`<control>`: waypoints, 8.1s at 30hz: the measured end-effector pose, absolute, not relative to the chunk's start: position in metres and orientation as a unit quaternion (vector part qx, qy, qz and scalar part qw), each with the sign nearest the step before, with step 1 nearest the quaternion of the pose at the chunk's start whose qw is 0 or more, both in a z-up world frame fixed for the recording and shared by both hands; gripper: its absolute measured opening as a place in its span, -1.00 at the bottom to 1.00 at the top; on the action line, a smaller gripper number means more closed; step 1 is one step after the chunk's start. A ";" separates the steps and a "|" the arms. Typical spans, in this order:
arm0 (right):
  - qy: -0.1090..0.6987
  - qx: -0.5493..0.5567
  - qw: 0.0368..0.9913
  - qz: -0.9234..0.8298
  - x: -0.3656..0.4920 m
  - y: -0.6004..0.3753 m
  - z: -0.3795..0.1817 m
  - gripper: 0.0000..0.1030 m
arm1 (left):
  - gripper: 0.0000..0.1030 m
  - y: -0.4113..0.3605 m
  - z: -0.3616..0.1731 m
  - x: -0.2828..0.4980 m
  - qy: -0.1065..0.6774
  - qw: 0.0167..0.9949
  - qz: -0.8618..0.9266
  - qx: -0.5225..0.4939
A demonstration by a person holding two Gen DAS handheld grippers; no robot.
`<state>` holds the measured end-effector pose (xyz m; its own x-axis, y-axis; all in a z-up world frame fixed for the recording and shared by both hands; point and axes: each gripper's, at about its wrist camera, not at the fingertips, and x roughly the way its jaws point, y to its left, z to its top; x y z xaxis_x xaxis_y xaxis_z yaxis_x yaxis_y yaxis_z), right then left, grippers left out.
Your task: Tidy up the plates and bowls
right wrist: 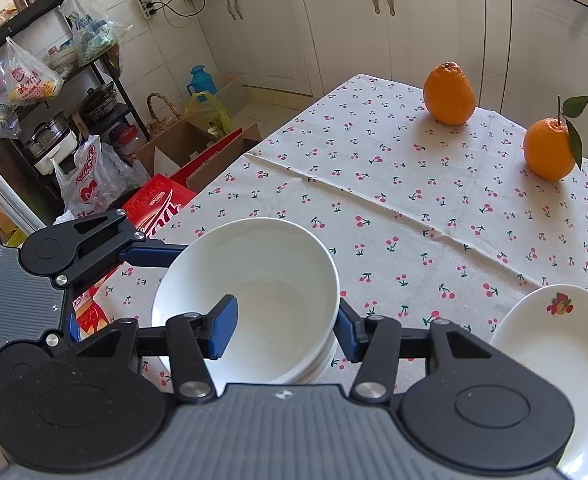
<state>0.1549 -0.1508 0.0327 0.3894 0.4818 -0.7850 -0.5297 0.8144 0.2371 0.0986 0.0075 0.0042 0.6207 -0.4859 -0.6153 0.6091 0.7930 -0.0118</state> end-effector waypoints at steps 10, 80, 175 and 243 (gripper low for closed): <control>0.464 -0.024 0.831 0.304 0.155 -0.148 0.028 0.12 | 0.86 0.010 0.001 0.100 0.317 0.893 -0.304 0.095; 0.415 -0.225 0.803 0.364 0.122 -0.136 -0.046 1.00 | 1.00 0.035 -0.065 0.133 0.365 0.796 -0.438 0.203; 0.400 -0.275 0.814 0.320 0.143 -0.303 0.042 0.72 | 0.62 -0.159 0.006 0.200 0.241 0.697 -0.608 0.295; 0.403 0.012 0.909 -0.108 0.050 -0.285 0.019 1.00 | 0.99 -0.081 0.018 0.104 0.285 0.931 -0.185 0.130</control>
